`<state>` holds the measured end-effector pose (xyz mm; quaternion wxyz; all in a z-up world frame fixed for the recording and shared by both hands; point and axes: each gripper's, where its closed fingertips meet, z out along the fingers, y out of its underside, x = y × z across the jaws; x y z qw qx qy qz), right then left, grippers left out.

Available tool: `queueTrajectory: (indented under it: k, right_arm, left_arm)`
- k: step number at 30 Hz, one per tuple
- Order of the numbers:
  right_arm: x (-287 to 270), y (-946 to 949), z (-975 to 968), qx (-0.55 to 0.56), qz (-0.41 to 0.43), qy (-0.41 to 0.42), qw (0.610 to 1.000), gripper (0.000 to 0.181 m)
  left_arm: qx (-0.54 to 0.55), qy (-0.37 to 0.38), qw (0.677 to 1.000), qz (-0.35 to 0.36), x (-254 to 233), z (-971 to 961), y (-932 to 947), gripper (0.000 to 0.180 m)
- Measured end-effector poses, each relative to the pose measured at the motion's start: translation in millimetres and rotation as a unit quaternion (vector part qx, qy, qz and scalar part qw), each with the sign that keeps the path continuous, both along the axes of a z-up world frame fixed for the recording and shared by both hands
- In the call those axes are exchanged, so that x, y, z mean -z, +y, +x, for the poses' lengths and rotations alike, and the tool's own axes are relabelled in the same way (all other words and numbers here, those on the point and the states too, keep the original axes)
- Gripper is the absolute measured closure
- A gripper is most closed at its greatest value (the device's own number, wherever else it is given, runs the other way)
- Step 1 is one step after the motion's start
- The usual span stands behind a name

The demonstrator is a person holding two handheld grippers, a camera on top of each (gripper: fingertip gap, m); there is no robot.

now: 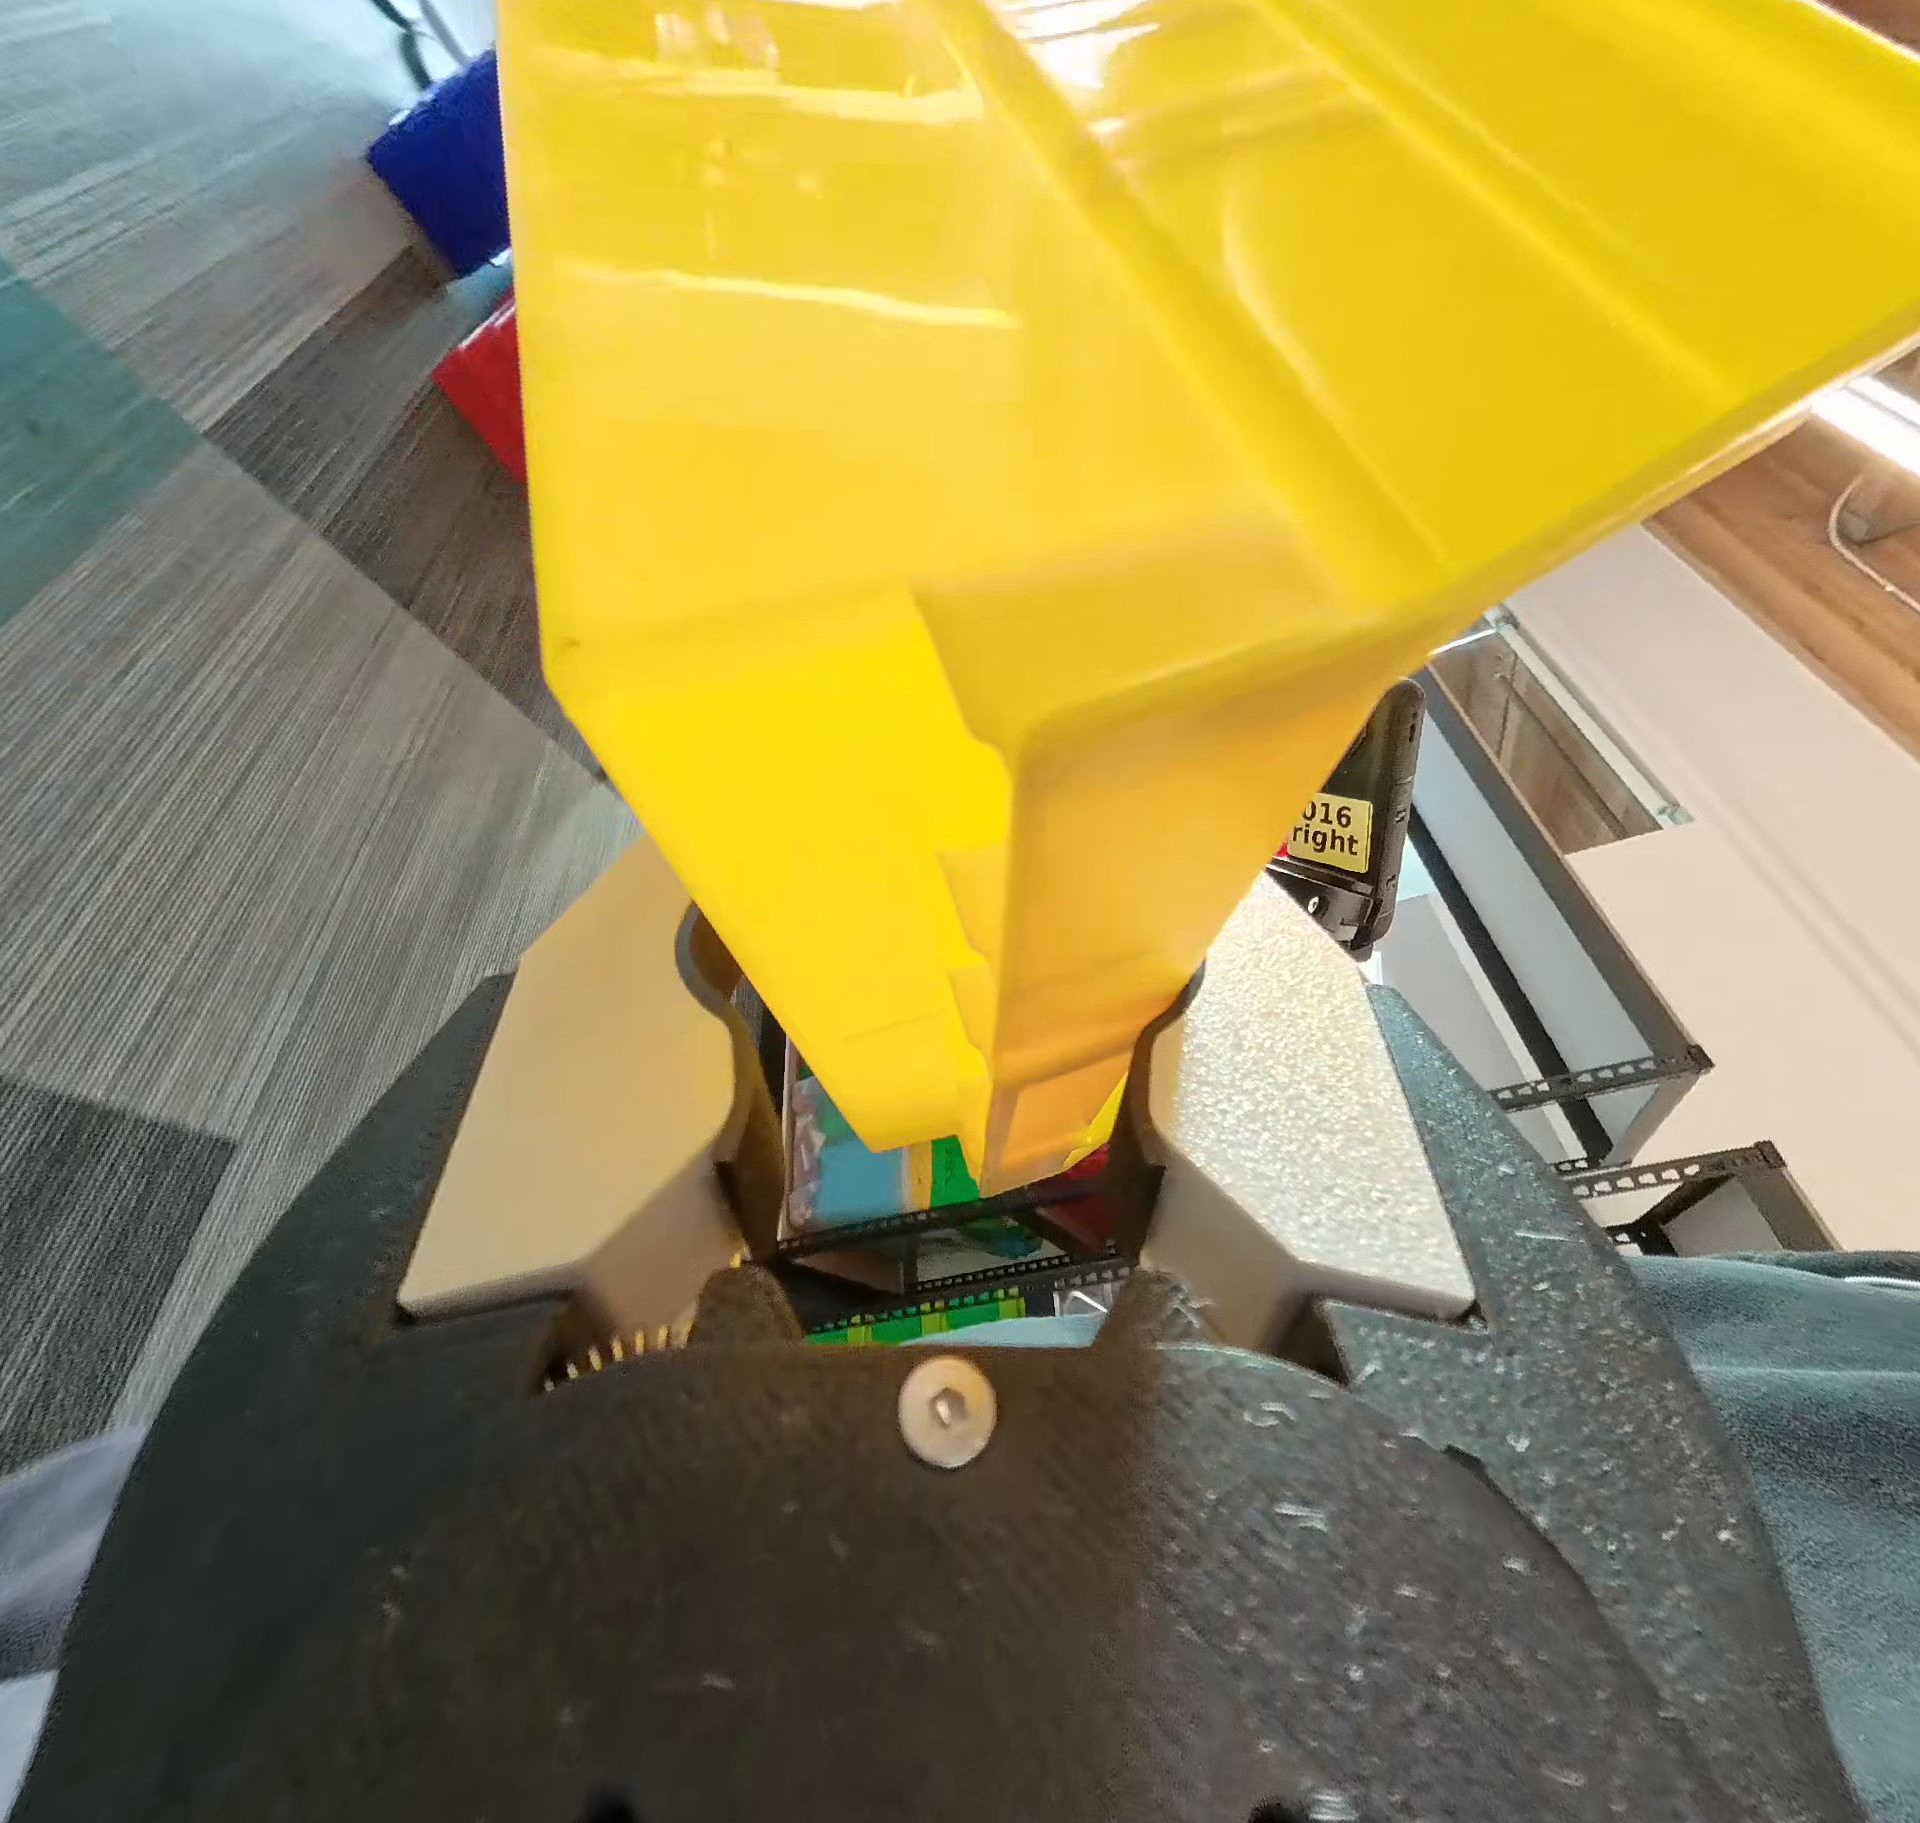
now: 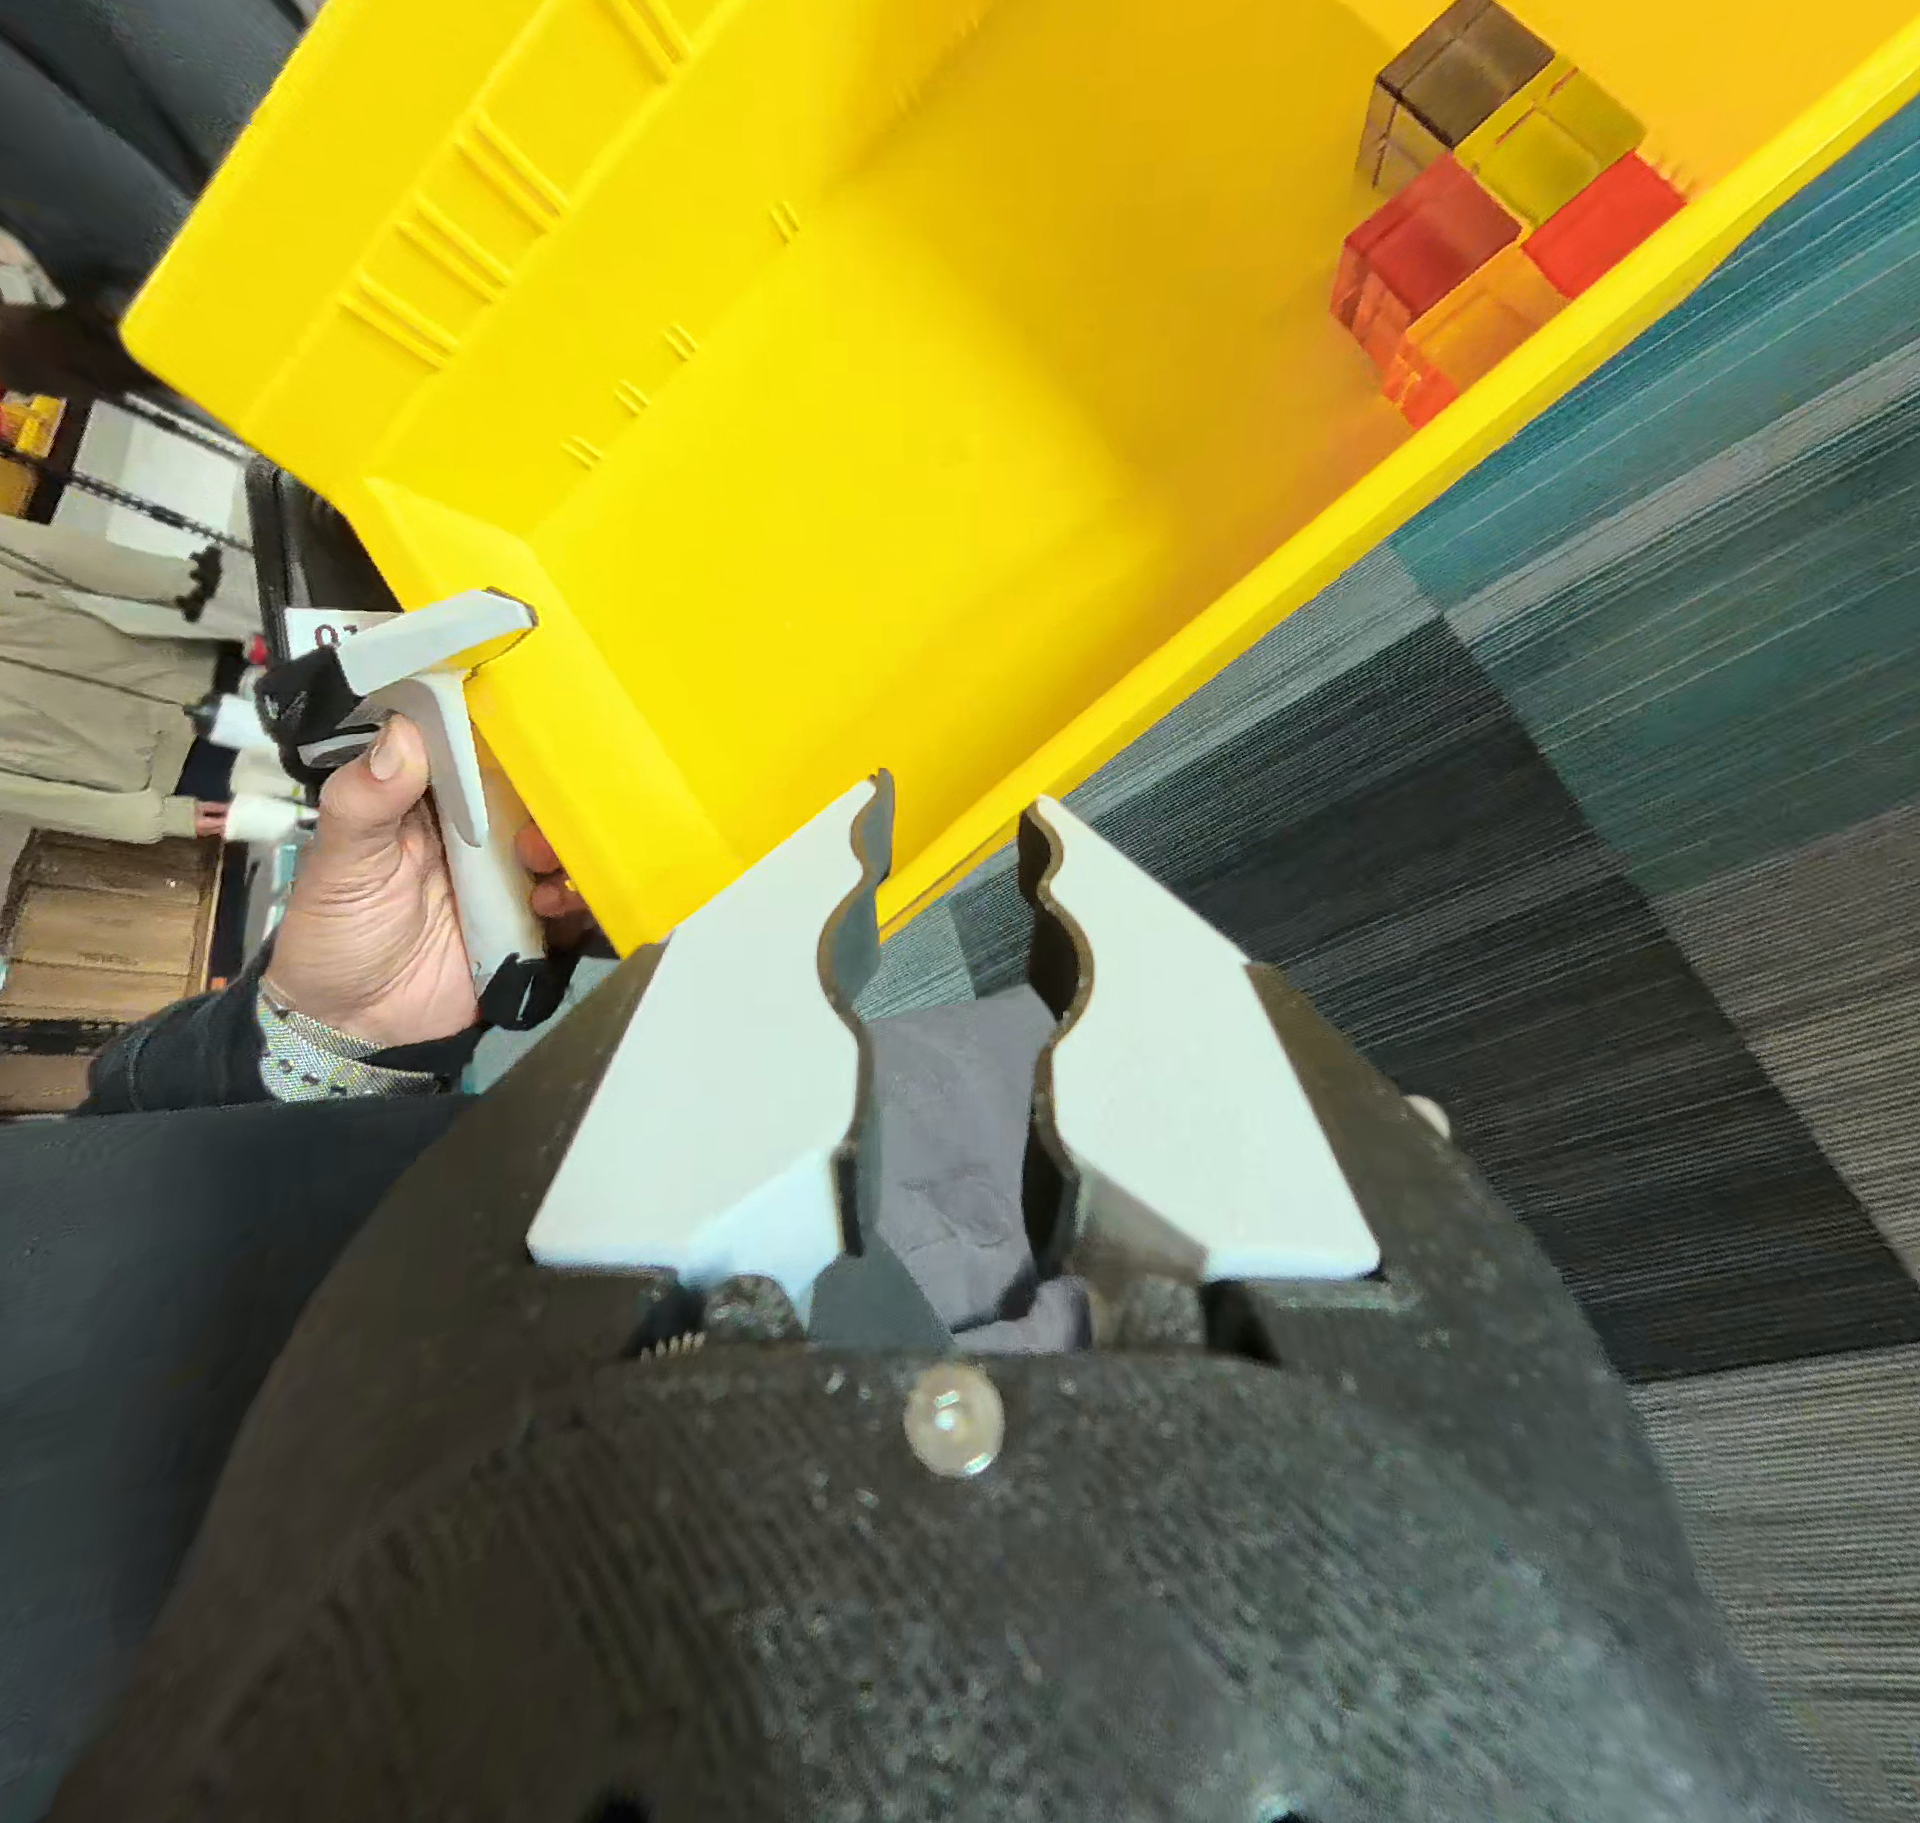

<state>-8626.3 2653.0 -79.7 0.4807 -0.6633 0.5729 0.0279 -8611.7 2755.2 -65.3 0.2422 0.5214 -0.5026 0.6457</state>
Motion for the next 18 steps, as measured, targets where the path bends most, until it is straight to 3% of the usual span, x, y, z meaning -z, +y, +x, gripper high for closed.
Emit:
queueTrajectory:
  k: [1,8,13,18]
  right_arm:
    - [-6,-15,28,0.006,0.0,-0.001,1.0,0.158]
    - [-7,-108,228,0.067,0.001,-0.017,0.998,0.157]
    - [1,-156,390,0.116,0.001,0.008,0.993,0.157]
    - [-19,-168,561,0.108,-0.018,-0.008,0.994,0.157]
  left_arm:
    - [0.005,-0.005,1.0,-0.001,-6,29,-14,0.107]
    - [0.061,-0.023,0.998,-0.012,-6,244,-113,0.107]
    - [0.102,0.004,0.995,-0.02,7,416,-166,0.106]
    - [0.102,0.002,0.995,-0.018,-14,593,-184,0.106]
